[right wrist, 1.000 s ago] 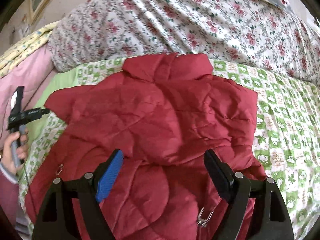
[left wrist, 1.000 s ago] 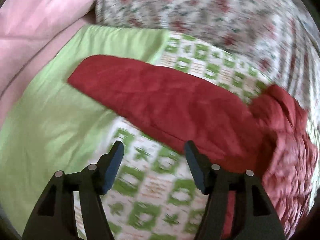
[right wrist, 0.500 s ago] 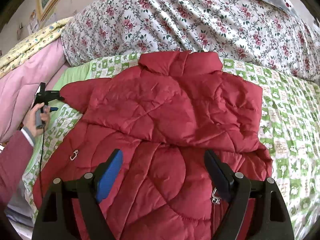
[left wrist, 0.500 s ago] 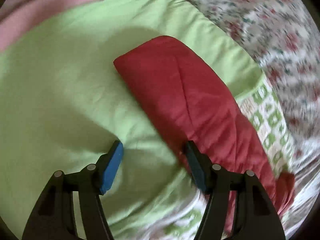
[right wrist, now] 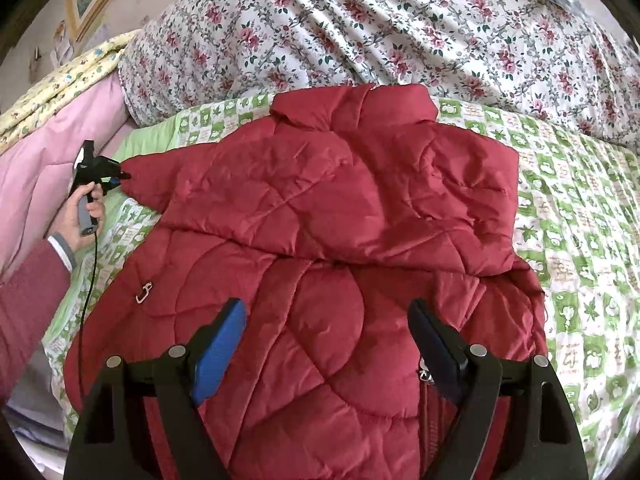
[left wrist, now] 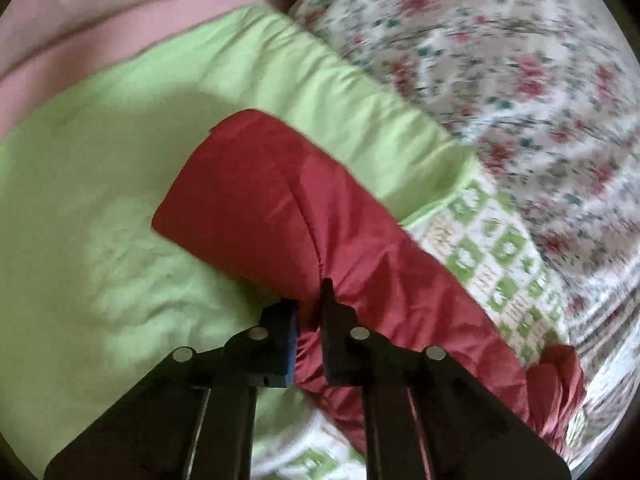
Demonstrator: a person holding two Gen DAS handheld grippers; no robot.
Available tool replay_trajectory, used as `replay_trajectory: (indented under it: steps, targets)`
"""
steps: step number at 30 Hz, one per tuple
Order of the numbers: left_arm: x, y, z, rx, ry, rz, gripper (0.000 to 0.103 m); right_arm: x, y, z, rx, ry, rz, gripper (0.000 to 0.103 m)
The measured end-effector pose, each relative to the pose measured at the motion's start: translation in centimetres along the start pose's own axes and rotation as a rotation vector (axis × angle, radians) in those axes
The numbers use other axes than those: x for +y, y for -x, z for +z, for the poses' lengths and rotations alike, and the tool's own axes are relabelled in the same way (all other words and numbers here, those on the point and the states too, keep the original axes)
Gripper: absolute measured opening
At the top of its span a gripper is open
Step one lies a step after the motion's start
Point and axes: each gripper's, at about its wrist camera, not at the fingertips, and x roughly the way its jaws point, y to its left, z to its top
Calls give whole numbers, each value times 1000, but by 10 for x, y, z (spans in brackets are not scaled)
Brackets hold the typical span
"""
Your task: Fold large clothes
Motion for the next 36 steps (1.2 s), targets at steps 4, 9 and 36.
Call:
replay_trajectory:
  steps: [4,9,36]
  targets:
    - [-17,41,-8,-55,-74,-37,6,-2,3,-1,-8,-10,4,84]
    - [-45,77,-17,-93,-167,-77,6,-2,8,-4,-16,-14,18,84]
    - [-226,144,-175,16,-559,-380,6,-62,32,-20,-56,-178,39,84]
